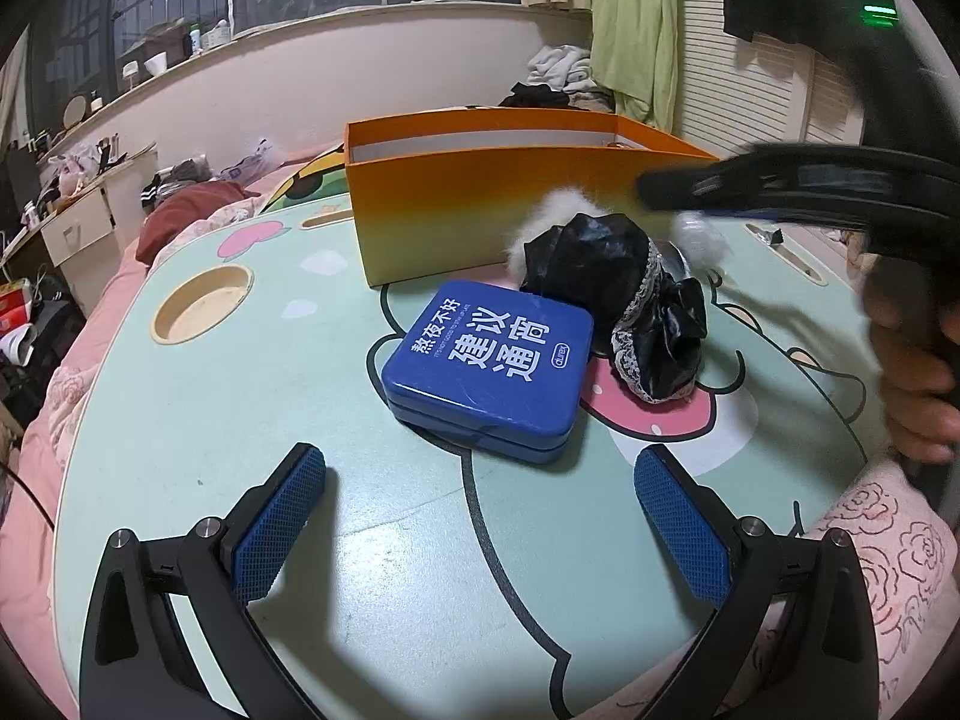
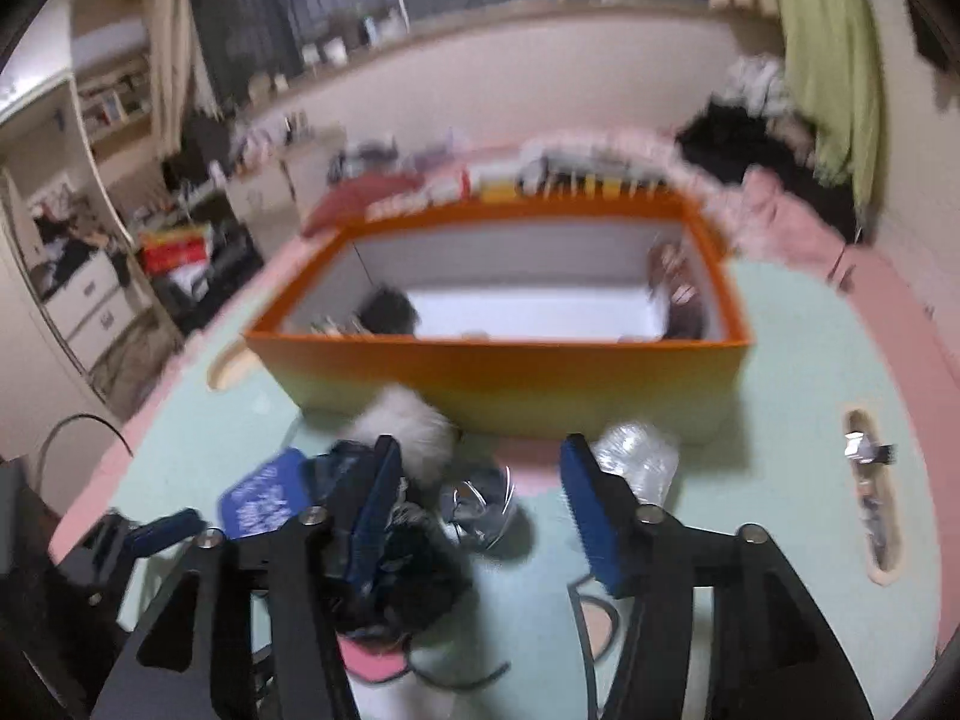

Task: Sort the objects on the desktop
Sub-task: 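Pick the silver metal cup from the box with the right gripper, set it down, then grasp the black toy car in the box with the left gripper, place beside tin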

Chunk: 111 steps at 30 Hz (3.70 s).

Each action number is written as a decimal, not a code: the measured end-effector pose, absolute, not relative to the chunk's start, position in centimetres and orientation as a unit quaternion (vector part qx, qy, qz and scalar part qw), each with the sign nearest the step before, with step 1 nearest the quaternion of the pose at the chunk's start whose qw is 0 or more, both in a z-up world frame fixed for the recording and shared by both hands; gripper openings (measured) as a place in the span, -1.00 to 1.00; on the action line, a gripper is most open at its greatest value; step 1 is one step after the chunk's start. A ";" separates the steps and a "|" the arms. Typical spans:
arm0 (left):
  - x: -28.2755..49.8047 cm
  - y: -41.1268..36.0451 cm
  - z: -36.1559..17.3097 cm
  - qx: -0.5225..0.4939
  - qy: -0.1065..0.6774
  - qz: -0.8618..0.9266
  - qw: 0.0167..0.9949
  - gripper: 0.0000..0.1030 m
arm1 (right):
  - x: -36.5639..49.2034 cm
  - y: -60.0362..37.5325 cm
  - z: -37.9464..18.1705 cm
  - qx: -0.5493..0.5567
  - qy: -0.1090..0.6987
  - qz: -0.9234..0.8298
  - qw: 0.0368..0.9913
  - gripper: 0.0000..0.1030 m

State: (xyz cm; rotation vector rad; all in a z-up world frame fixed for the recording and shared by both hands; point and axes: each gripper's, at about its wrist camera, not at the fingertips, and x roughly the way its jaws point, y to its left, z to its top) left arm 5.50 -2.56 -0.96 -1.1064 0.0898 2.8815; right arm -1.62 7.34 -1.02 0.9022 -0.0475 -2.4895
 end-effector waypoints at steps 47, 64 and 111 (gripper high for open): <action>-13.5 -4.3 7.6 -0.578 -0.104 0.809 0.023 -0.33 | 3.2 7.8 -5.8 0.391 0.073 -0.895 0.203 0.93; -19.0 -0.2 2.4 -0.568 0.095 0.814 -0.073 -0.41 | 3.4 7.9 -5.6 0.388 0.062 -0.896 0.207 0.93; 6.4 -2.7 0.9 -0.386 0.012 0.922 -0.030 0.99 | 3.2 8.2 -5.5 0.388 0.057 -0.897 0.205 0.94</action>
